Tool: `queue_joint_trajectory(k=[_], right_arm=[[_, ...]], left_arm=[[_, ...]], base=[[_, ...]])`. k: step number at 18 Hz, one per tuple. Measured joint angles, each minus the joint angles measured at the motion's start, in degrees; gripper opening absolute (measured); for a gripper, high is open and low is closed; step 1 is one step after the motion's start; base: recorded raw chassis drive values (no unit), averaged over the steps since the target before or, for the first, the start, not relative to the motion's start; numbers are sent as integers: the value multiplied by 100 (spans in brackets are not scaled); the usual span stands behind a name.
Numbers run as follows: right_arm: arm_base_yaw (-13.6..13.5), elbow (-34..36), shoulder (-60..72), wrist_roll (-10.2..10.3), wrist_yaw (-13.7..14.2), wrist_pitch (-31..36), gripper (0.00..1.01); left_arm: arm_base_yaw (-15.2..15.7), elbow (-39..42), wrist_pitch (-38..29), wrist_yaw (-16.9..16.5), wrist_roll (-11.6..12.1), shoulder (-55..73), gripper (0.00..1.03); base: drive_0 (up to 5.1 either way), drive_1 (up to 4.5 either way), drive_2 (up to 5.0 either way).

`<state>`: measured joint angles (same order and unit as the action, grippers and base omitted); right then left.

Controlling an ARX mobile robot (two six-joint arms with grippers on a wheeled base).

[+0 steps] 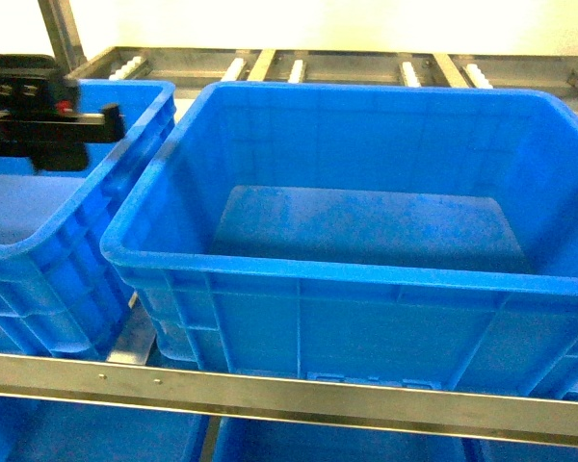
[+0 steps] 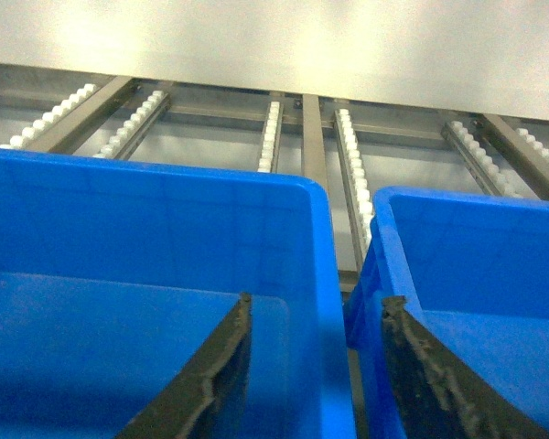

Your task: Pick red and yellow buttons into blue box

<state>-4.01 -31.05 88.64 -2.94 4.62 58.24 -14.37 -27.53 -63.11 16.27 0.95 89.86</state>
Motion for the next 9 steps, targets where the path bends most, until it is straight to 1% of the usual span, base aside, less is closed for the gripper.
queue_joint_trajectory(k=[1, 2, 3, 4, 5, 6, 7, 8, 9], right_arm=[[-13, 382, -299, 105, -28, 79, 31], [-9, 699, -525, 153, -94, 103, 20], [26, 1029, -785, 181, -122, 105, 7], [79, 1235, -986, 197, -142, 98, 2], [129, 1370, -1141, 208, -184, 94, 2], [345, 1593, -1429, 210, -433, 52, 2], [402, 2131, -2109, 210, -446, -68, 2], [404, 2426, -2201, 210, -446, 81, 2], [402, 2610, -2459, 210, -466, -155, 2]], left_arm=[[72, 387, -17, -203, -52, -352, 30], [133, 717, -96, -393, -55, -544, 19], [271, 1067, -352, -507, -59, -629, 6], [393, 1292, -256, -573, -85, -774, 2], [487, 1453, -190, -605, -83, -944, 2], [575, 1655, -103, -717, -83, -1314, 2], [780, 2057, 328, -988, -81, -2194, 2], [892, 2240, 629, -1064, -81, -2653, 2], [955, 2339, 850, -1123, -83, -2999, 2]], base=[[0, 0, 0], [0, 0, 0], [0, 0, 0], [0, 0, 0], [0, 0, 0], [0, 0, 0], [0, 0, 0], [0, 0, 0], [0, 0, 0]])
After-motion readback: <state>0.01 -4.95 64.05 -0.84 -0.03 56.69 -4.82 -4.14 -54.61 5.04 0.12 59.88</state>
